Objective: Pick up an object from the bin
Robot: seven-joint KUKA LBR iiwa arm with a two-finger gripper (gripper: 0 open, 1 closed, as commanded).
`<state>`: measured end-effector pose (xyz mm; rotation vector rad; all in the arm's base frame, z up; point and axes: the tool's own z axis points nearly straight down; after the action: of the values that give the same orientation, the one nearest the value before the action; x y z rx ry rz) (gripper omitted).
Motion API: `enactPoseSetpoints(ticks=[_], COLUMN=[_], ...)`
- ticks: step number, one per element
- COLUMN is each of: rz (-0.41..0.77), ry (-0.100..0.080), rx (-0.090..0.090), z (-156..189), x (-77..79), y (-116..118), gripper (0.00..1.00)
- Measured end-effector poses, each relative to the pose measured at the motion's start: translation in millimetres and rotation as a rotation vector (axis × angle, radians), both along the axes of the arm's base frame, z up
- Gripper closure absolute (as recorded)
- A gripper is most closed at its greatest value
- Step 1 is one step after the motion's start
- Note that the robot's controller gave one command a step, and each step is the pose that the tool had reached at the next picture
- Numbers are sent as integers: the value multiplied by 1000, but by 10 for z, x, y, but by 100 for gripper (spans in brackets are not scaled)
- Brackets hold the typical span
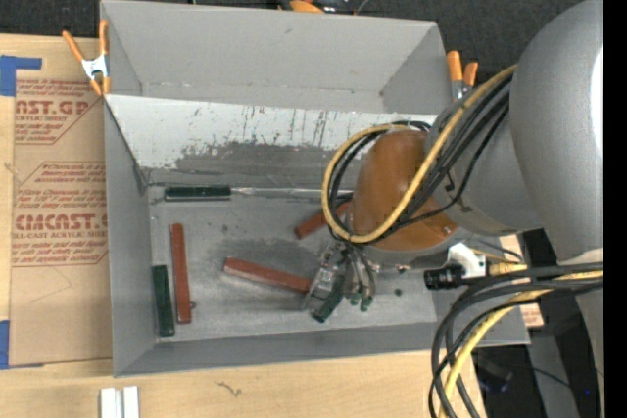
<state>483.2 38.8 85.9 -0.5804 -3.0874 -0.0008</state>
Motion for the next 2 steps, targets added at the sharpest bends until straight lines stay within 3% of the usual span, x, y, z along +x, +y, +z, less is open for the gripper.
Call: enactPoseSetpoints(ticks=[1,2], rz=[1,1], ry=[-3,0], rx=[0,0], z=[412,430], x=[6,2], y=[4,8], gripper=[100,100])
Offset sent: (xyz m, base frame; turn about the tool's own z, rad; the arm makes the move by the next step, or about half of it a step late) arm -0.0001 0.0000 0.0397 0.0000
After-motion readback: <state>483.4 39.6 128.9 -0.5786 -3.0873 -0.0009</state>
